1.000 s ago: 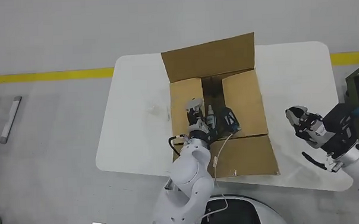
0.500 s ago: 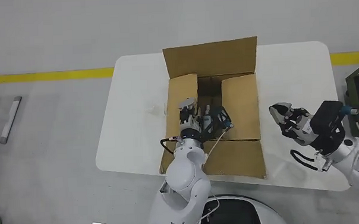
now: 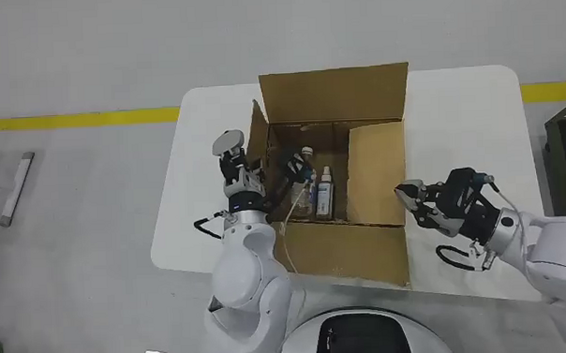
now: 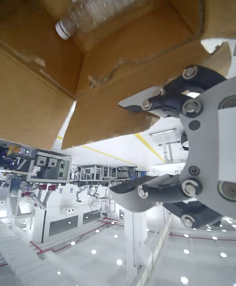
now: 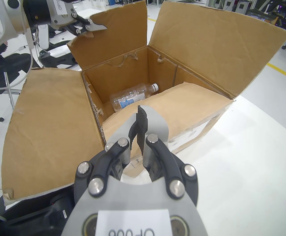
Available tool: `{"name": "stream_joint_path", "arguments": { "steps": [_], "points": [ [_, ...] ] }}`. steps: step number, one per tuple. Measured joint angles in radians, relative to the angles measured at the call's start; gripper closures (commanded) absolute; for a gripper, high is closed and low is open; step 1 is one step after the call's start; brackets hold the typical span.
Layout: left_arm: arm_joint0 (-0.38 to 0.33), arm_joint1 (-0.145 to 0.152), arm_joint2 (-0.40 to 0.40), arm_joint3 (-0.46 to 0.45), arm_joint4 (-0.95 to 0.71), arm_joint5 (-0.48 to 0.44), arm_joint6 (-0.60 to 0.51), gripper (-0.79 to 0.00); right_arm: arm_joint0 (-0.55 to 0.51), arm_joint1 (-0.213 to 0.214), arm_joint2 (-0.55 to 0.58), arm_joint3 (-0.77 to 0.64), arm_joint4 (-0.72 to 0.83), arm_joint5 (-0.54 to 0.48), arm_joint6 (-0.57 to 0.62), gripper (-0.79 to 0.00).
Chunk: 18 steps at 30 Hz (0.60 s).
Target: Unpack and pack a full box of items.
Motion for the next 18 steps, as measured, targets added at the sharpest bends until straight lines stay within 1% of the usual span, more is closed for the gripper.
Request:
{"name": "stream_joint_path", "arguments": {
  "steps": [3, 6, 12, 18],
  "points": [
    [-0.015, 0.004, -0.055, 0.021, 0.020, 0.008, 0.009, -0.785, 0.006, 0.001, -0.005, 0.002, 0.000, 0.006, 0.007, 0.000],
    [-0.016, 0.007, -0.093, 0.045, 0.021, 0.009, 0.013, -0.785, 0.010, 0.003, -0.008, 0.002, -0.002, 0.015, 0.011, 0.000],
    [0.006, 0.011, -0.129, 0.083, 0.021, 0.024, 0.019, -0.785, 0.013, 0.005, -0.012, 0.007, -0.004, 0.030, 0.021, 0.000],
    [0.018, 0.015, -0.149, 0.118, 0.042, 0.044, 0.028, -0.785, 0.010, 0.008, -0.016, 0.007, -0.008, 0.051, 0.036, 0.000]
  ]
}}
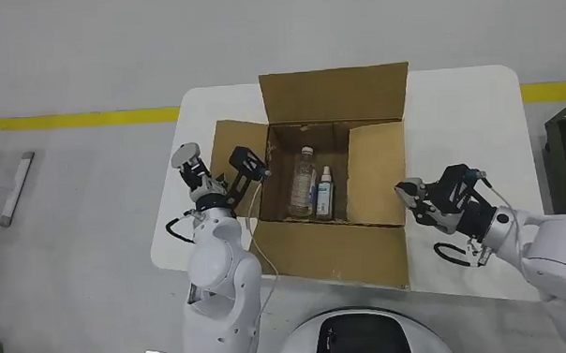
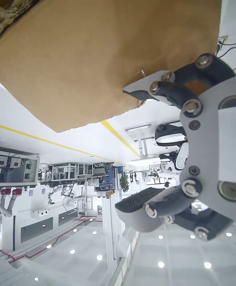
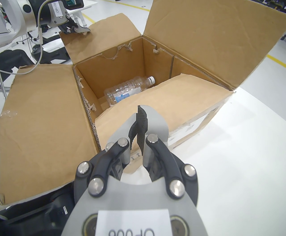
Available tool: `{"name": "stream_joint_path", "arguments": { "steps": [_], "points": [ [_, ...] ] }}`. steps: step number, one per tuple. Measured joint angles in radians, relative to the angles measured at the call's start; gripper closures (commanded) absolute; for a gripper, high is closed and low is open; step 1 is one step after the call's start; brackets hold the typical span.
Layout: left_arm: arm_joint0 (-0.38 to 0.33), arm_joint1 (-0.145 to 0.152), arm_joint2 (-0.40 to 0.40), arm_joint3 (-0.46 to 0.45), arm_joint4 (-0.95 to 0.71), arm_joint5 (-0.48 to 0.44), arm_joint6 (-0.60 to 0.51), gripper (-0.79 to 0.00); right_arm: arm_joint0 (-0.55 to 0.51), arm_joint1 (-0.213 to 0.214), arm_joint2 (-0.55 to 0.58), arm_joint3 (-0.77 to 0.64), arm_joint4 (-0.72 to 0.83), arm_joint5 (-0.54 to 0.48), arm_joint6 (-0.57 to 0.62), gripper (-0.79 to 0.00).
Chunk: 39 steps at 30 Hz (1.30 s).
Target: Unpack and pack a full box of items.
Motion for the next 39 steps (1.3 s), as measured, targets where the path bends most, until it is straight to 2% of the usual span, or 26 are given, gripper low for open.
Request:
{"name": "stream_joint_path", "arguments": {
  "steps": [4, 8, 13, 16, 21, 24, 27, 32, 36, 39],
  "points": [
    [0.005, 0.001, 0.002, -0.003, 0.005, 0.020, 0.014, -0.785, -0.003, 0.000, 0.012, -0.007, 0.018, 0.025, -0.026, 0.000],
    [0.001, -0.002, 0.033, -0.078, -0.016, 0.053, 0.039, -0.785, -0.024, -0.002, 0.069, -0.022, 0.079, 0.082, -0.102, 0.000],
    [-0.019, -0.005, 0.107, -0.168, 0.059, 0.095, 0.071, -0.785, -0.088, -0.001, 0.185, -0.023, 0.167, 0.120, -0.158, 0.000],
    [-0.022, -0.014, 0.162, -0.198, -0.015, 0.096, 0.079, -0.785, -0.128, 0.000, 0.248, -0.010, 0.198, 0.109, -0.163, 0.000],
    [-0.010, -0.037, 0.259, -0.217, -0.281, 0.075, 0.064, -0.785, -0.187, 0.000, 0.312, 0.006, 0.232, 0.092, -0.177, 0.000],
    [-0.005, -0.052, 0.309, -0.190, -0.462, 0.058, 0.051, -0.785, -0.215, 0.000, 0.326, 0.011, 0.231, 0.082, -0.186, 0.000],
    [0.002, -0.070, 0.334, -0.150, -0.683, 0.082, -0.002, -0.785, -0.230, -0.001, 0.327, 0.012, 0.228, 0.075, -0.192, 0.000],
    [-0.023, -0.097, 0.326, -0.091, -1.025, 0.169, -0.136, -0.785, -0.248, -0.001, 0.324, 0.001, 0.220, 0.060, -0.193, 0.000],
    [-0.043, -0.110, 0.277, -0.040, -1.272, 0.247, -0.218, -0.785, -0.257, -0.001, 0.314, -0.002, 0.219, 0.046, -0.186, 0.000],
    [-0.060, -0.110, 0.255, -0.023, -1.401, 0.229, -0.259, -0.785, -0.258, -0.001, 0.306, -0.002, 0.214, 0.035, -0.181, 0.000]
  ]
}}
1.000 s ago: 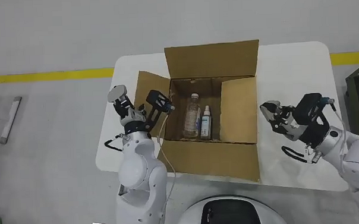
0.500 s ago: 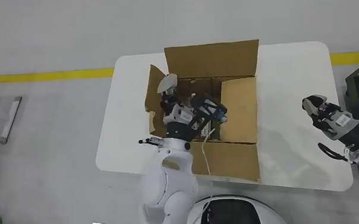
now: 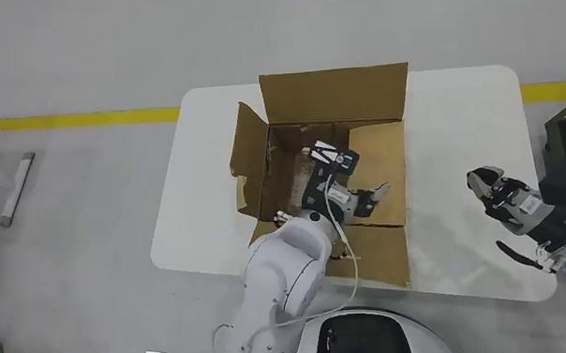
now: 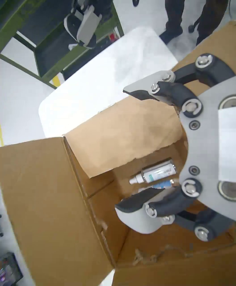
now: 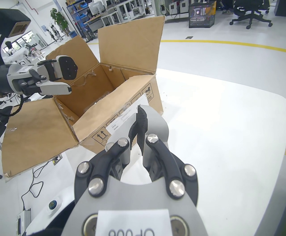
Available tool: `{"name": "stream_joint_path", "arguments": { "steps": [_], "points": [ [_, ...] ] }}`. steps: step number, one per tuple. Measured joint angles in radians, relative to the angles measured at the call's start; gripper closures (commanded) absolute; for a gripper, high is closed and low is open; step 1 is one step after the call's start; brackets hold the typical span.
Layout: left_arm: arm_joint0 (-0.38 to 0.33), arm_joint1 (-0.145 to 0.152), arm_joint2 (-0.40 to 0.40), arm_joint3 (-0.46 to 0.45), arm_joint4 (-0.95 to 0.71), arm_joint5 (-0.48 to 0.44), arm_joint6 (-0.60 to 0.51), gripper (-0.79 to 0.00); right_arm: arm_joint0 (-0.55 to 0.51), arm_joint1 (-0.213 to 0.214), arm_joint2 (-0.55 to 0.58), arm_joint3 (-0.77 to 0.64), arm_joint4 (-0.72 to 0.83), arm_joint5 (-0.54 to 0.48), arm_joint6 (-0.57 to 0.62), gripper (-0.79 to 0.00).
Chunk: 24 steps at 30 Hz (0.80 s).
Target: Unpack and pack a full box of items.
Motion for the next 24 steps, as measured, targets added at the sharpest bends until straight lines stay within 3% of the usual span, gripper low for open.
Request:
{"name": "stream_joint_path", "arguments": {
  "steps": [11, 18, 24],
  "points": [
    [0.020, 0.002, -0.013, 0.027, -0.019, 0.012, 0.031, -0.785, 0.003, 0.000, -0.032, -0.006, -0.029, -0.016, -0.013, 0.000],
    [-0.001, -0.009, -0.072, 0.174, -0.302, 0.157, 0.081, -0.785, 0.024, 0.000, -0.078, 0.010, -0.061, -0.012, 0.002, 0.000],
    [-0.019, -0.008, -0.122, 0.265, -0.458, 0.205, 0.085, -0.785, 0.049, -0.002, -0.150, 0.066, -0.094, -0.005, -0.008, 0.000]
  ]
}}
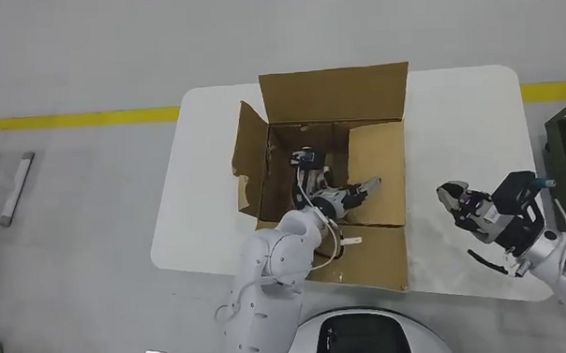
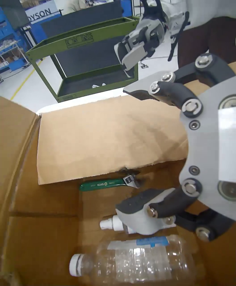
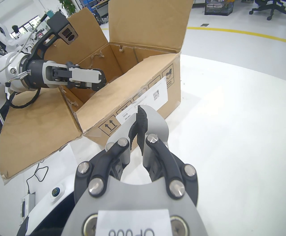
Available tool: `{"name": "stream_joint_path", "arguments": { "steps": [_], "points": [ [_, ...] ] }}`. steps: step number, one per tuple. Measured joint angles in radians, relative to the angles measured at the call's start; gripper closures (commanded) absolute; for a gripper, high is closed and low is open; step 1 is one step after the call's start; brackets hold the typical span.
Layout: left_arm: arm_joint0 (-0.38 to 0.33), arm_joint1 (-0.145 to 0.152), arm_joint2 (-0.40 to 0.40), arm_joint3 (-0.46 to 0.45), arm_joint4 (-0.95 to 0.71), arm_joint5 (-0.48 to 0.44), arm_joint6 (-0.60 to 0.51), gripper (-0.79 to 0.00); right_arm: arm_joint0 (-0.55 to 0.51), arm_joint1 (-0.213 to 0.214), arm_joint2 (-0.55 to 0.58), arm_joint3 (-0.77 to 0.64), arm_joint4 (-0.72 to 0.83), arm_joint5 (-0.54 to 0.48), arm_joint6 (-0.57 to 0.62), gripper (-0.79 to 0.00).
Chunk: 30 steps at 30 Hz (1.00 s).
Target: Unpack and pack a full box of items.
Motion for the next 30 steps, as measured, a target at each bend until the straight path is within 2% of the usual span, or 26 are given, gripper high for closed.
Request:
{"name": "stream_joint_path", "arguments": {
  "steps": [5, 9, 14, 16, 17, 18, 19, 20, 25, 30],
  "points": [
    [-0.003, 0.004, -0.023, 0.041, -0.067, 0.007, -0.005, -0.785, 0.023, -0.002, -0.051, 0.028, -0.006, -0.003, 0.003, 0.000],
    [-0.007, 0.007, -0.031, 0.053, -0.214, -0.014, -0.033, -0.785, 0.044, -0.003, -0.091, 0.044, -0.015, -0.008, 0.014, 0.000],
    [-0.021, 0.014, -0.024, 0.052, -0.255, -0.021, -0.072, -0.785, 0.061, -0.004, -0.110, 0.050, -0.032, 0.008, 0.010, -0.006],
    [-0.024, 0.015, -0.020, 0.043, -0.288, -0.013, -0.077, -0.785, 0.057, -0.005, -0.096, 0.052, -0.021, 0.039, -0.005, -0.271],
    [-0.026, 0.016, -0.018, 0.038, -0.304, -0.011, -0.079, -0.785, 0.054, -0.005, -0.086, 0.052, -0.007, 0.057, -0.012, -0.308],
    [-0.029, 0.017, -0.015, 0.032, -0.319, -0.010, -0.079, -0.785, 0.049, -0.006, -0.069, 0.048, 0.016, 0.081, -0.019, -0.382],
    [-0.033, 0.018, -0.011, 0.026, -0.327, -0.011, -0.080, -0.785, 0.045, -0.006, -0.055, 0.042, 0.035, 0.094, -0.023, -0.517],
    [-0.037, 0.018, -0.007, 0.019, -0.332, -0.013, -0.080, -0.785, 0.041, -0.006, -0.039, 0.037, 0.057, 0.105, -0.028, -0.785],
    [-0.065, 0.019, 0.035, -0.036, -0.379, -0.018, -0.085, -0.785, 0.002, -0.007, 0.064, 0.017, 0.276, 0.147, -0.024, -0.785],
    [-0.115, 0.019, 0.137, -0.088, -0.317, -0.062, -0.098, -0.785, -0.020, -0.004, 0.173, 0.018, 0.577, 0.187, 0.080, -0.785]
  ]
}}
